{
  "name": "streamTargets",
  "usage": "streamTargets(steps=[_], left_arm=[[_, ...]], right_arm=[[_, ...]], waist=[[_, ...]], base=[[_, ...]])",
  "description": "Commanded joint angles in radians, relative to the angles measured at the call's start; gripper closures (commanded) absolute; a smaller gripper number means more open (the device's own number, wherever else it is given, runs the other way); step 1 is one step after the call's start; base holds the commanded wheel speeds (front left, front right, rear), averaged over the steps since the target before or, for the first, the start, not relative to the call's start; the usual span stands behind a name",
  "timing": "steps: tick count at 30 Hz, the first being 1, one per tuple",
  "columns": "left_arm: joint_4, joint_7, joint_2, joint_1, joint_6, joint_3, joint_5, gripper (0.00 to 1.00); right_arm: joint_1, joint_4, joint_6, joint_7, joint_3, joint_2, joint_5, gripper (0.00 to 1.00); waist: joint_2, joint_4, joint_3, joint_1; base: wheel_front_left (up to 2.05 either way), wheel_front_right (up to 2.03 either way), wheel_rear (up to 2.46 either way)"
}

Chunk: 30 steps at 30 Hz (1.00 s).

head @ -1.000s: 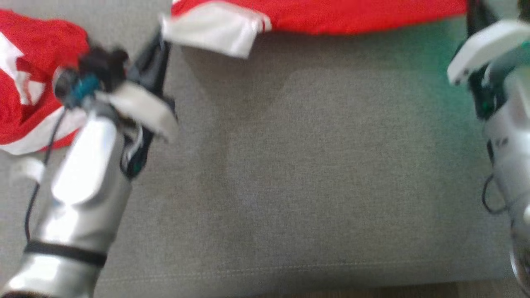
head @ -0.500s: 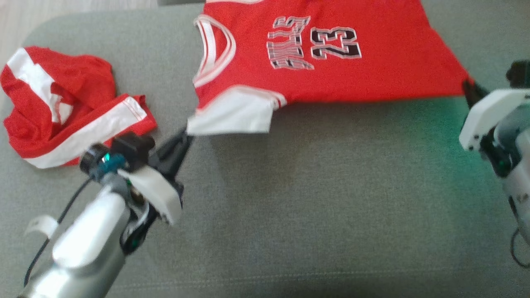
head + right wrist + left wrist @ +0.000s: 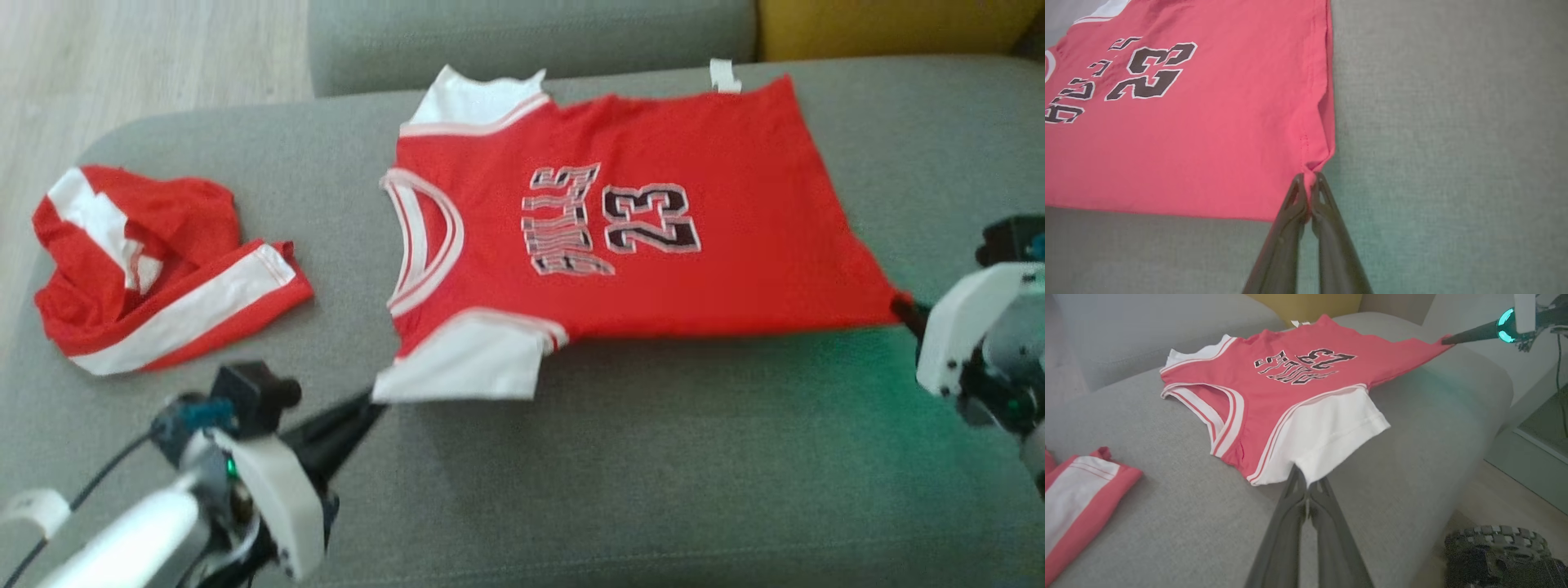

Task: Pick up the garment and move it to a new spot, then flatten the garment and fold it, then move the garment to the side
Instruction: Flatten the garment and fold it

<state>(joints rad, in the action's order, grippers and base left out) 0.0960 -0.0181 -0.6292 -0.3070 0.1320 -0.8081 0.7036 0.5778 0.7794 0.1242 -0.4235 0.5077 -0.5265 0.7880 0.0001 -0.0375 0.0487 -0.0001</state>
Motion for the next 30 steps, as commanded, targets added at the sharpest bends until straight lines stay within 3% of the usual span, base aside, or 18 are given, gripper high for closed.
streamTargets(steps=[1, 8, 16, 30], left_arm=[[-0.054, 0.02, -0.065, -0.026, -0.001, 0.036, 0.013, 1.0], [-0.208, 0.133, -0.159, 0.036, -0.004, 0.012, 0.074, 1.0], [-0.32, 0.233, -0.218, 0.048, -0.006, -0.009, 0.111, 1.0], [-0.277, 0.249, -0.205, -0.164, -0.005, 0.004, 0.002, 1.0]], right_arm=[[-0.012, -0.042, 0.007, -0.029, 0.005, -0.041, 0.021, 1.0], [-0.112, -0.136, 0.007, -0.224, -0.022, -0.086, 0.081, 1.0], [-0.201, -0.263, 0.007, -0.404, -0.117, -0.107, 0.075, 1.0], [-0.154, -0.389, 0.007, -0.517, -0.336, -0.007, -0.138, 1.0]], waist=[[-0.0001, -0.008, -0.017, 0.0001], [-0.0001, -0.018, -0.037, 0.0001], [-0.0001, -0.018, -0.025, 0.0001], [-0.0001, -0.014, 0.074, 0.0001]], base=[[0.0, 0.0, 0.0], [0.0, 0.0, 0.0], [0.0, 0.0, 0.0], [0.0, 0.0, 0.0]])
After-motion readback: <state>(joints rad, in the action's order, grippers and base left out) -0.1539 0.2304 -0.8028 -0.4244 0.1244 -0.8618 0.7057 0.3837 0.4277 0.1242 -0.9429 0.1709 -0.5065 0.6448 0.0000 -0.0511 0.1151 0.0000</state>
